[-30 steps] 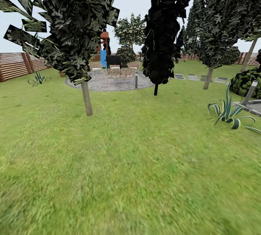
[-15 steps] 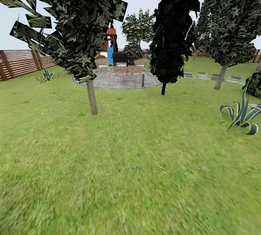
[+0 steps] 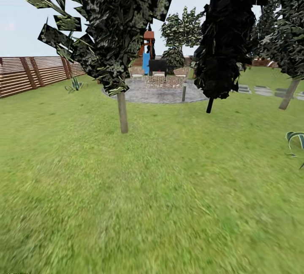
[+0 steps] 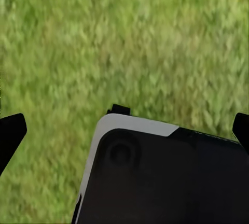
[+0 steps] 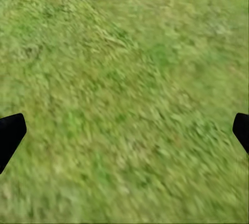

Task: Take the three Easter eggs out of the wicker basket on the lawn in the garden, then place them on the lawn next to a single tree (choose any tree) so that all three eggs are next to the same tree and none are left in the basket.

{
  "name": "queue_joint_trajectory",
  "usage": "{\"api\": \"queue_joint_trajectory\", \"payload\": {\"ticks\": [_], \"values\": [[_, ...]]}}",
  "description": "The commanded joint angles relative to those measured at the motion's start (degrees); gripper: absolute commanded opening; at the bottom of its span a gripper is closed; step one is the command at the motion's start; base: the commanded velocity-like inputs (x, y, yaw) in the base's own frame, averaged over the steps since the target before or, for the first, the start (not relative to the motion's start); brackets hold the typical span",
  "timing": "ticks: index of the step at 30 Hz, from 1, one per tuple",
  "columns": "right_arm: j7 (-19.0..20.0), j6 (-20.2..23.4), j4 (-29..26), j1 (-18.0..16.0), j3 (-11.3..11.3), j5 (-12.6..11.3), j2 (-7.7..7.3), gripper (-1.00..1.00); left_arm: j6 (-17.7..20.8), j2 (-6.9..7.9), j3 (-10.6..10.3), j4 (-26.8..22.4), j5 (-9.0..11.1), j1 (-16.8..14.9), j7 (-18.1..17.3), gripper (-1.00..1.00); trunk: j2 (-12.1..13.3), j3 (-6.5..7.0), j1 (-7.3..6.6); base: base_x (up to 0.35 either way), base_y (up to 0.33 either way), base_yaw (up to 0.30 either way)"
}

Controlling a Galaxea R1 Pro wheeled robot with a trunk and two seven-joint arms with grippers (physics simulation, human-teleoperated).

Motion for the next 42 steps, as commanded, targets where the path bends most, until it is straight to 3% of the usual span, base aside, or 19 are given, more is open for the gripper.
{"api": "queue_joint_trajectory", "payload": {"ticks": [1,23,42], "values": [[0.1,-0.5,0.0,0.0,0.1,-0.6,0.02,1.0,-0.2,-0.01,0.1,0.0,0.1,-0.1,0.0,1.0,-0.1,-0.15,0.06,0.328,0.0,0.265],[0.0,-1.6,0.0,0.0,0.1,-0.7,0.05,1.0,-0.3,-0.13,0.1,0.0,0.1,-0.1,0.0,1.0,-0.1,-0.21,0.06,0.328,-0.099,0.272],[0.0,-1.6,-0.1,0.0,0.1,-0.7,0.07,1.0,-0.3,-0.15,0.1,0.0,0.1,0.0,0.0,1.0,-0.1,-0.27,0.06,0.319,-0.124,0.005]]}}
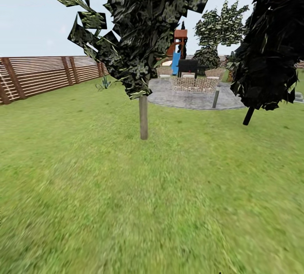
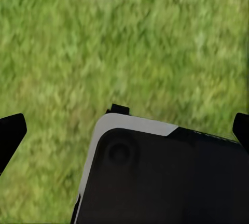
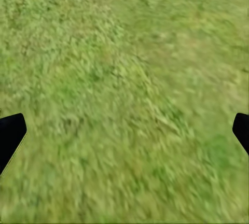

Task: Take the three Easter eggs out of the wicker basket on the lawn in the garden, then place them on the lawn next to a single tree (choose any tree) so that all three eggs are next to the same tree and none are left in the basket.

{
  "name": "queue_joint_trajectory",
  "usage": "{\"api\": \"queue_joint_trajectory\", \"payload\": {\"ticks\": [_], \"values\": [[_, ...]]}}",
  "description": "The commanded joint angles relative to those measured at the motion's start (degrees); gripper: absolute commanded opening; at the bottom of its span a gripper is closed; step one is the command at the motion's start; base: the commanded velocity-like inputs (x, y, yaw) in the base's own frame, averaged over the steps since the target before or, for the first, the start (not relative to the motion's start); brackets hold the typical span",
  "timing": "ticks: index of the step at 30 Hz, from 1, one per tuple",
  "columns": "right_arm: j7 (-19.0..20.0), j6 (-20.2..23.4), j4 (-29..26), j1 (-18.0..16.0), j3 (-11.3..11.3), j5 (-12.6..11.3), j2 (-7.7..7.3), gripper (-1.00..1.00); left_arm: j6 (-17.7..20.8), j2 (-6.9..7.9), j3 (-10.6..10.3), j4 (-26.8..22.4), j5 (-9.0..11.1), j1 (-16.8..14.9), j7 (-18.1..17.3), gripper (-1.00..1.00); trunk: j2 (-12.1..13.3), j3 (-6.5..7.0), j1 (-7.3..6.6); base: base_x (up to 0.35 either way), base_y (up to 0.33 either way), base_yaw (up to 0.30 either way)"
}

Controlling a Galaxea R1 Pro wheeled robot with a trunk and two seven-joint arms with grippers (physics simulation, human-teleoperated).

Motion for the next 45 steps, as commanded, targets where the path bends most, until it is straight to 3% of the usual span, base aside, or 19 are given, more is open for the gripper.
{"api": "queue_joint_trajectory", "payload": {"ticks": [1,15,33,45], "values": [[0.2,-0.2,0.0,0.0,0.1,-0.6,-0.01,1.0,-0.2,-0.01,0.1,0.0,0.1,0.0,0.0,1.0,-0.1,-0.12,0.06,0.32,-0.089,0.162],[0.3,-0.2,0.1,0.0,0.2,-0.5,-0.03,1.0,-0.2,-0.1,0.1,0.0,-0.1,-0.1,0.0,1.0,-0.1,-0.08,0.06,0.311,-0.167,0.036],[0.4,-0.2,0.1,0.0,0.3,-0.4,-0.09,1.0,-0.7,-0.17,0.1,0.1,-0.2,-0.1,0.0,1.0,-0.1,-0.13,0.06,0.289,-0.209,-0.219],[0.5,-0.2,0.1,0.0,0.4,-0.1,-0.09,1.0,-0.8,-0.26,0.0,0.1,-0.3,-0.1,0.0,1.0,-0.1,-0.88,0.06,0.279,-0.215,-0.019]]}}
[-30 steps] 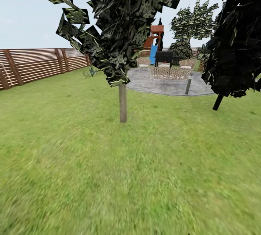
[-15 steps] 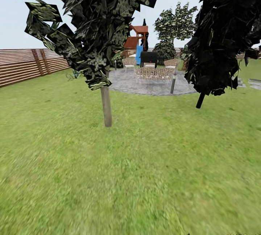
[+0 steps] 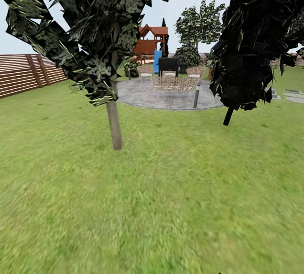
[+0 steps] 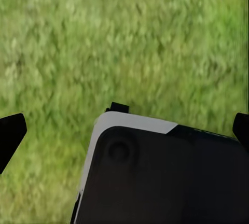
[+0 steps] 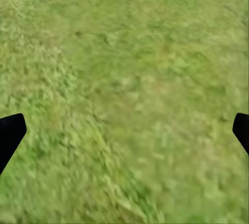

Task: Take the three Easter eggs out of the wicker basket on the lawn in the garden, then place them on the lawn next to a single tree (choose any tree) so that all three eggs are next to the same tree and none are left in the basket.

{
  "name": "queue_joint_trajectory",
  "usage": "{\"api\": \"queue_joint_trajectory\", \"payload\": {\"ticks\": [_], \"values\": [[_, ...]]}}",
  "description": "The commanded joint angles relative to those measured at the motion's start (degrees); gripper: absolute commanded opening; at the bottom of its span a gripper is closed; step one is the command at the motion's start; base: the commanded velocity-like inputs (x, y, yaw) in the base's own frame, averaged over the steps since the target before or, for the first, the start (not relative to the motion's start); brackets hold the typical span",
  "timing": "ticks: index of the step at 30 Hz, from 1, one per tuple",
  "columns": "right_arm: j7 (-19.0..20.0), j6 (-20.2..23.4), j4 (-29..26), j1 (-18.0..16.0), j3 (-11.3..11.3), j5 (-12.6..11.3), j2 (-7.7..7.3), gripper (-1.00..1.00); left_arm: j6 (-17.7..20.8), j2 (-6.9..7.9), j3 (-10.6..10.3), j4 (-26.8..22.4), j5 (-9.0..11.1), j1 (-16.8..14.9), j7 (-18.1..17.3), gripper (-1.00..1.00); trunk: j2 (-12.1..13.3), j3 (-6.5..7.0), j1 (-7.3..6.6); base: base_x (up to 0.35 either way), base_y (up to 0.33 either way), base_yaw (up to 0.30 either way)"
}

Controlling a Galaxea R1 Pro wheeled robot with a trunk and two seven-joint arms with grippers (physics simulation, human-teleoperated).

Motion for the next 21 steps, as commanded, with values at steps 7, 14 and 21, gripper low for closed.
{"api": "queue_joint_trajectory", "payload": {"ticks": [7,14,21], "values": [[0.2,-0.2,0.1,-0.1,0.1,-0.6,-0.08,1.0,-0.1,-1.1,0.0,0.1,0.1,0.0,0.0,1.0,-0.1,-0.14,0.06,0.279,-0.215,0.0],[0.2,-0.2,0.1,-0.1,0.1,-0.5,-0.05,1.0,-0.1,-1.17,0.0,0.1,0.1,0.0,0.0,1.0,-0.1,-0.14,0.06,0.279,-0.214,0.0],[0.2,-0.2,0.1,-0.1,0.1,-0.5,-0.01,1.0,-0.1,-1.11,0.0,0.1,0.1,0.0,0.0,1.0,-0.1,-0.14,0.06,0.279,-0.214,0.0]]}}
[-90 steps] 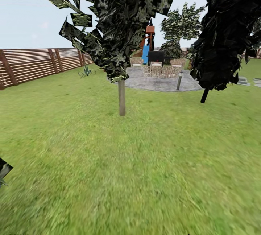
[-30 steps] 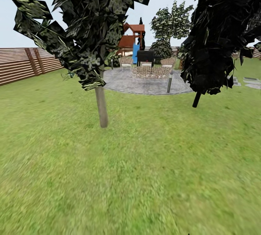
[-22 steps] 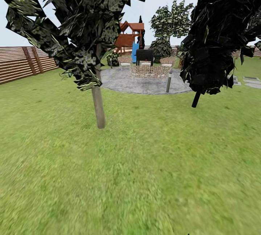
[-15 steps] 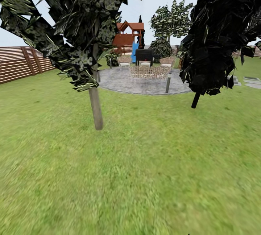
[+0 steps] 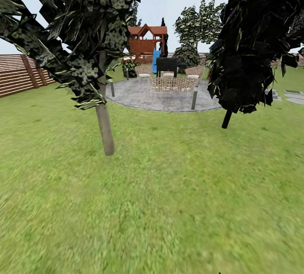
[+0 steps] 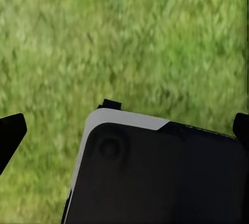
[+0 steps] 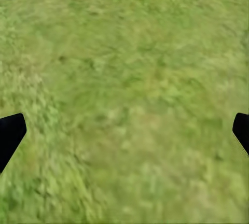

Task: Take the three Easter eggs out of the wicker basket on the lawn in the garden, then place them on the lawn next to a single tree (choose any tree) so that all three eggs are next to the same tree and none are left in the basket.

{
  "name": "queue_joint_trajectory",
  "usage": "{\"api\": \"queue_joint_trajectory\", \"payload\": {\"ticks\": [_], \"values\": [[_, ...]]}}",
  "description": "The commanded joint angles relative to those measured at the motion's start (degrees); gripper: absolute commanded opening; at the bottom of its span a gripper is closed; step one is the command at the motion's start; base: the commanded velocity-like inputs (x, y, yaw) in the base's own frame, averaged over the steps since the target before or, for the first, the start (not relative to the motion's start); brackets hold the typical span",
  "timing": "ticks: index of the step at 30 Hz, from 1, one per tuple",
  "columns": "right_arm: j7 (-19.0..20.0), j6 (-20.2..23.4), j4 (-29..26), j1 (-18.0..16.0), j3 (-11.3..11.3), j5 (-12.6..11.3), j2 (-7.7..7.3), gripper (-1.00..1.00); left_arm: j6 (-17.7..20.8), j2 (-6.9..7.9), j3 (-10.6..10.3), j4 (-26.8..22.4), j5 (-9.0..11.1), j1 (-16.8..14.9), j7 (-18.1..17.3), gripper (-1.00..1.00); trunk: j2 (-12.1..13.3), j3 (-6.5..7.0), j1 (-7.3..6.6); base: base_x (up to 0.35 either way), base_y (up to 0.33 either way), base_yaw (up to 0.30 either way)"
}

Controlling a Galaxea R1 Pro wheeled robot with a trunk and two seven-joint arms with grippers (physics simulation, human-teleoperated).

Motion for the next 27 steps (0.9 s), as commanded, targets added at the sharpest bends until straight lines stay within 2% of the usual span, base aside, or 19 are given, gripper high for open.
{"api": "queue_joint_trajectory", "payload": {"ticks": [1,14,27], "values": [[0.2,-0.2,0.0,-0.1,0.1,-0.6,-0.02,1.0,-0.1,-0.02,0.1,0.0,0.1,0.0,0.0,1.0,-0.1,-0.12,0.06,0.279,-0.214,-0.009],[0.2,-0.2,0.0,-0.1,0.1,-0.5,-0.02,1.0,-0.1,0.01,0.1,0.0,0.1,0.0,0.0,1.0,-0.1,-0.12,0.06,0.287,-0.195,-0.211],[0.2,-0.2,0.0,-0.1,0.1,-0.5,0.08,1.0,-0.1,0.01,0.1,0.0,0.1,-0.1,0.0,1.0,-0.1,-0.12,0.06,0.325,-0.026,-0.024]]}}
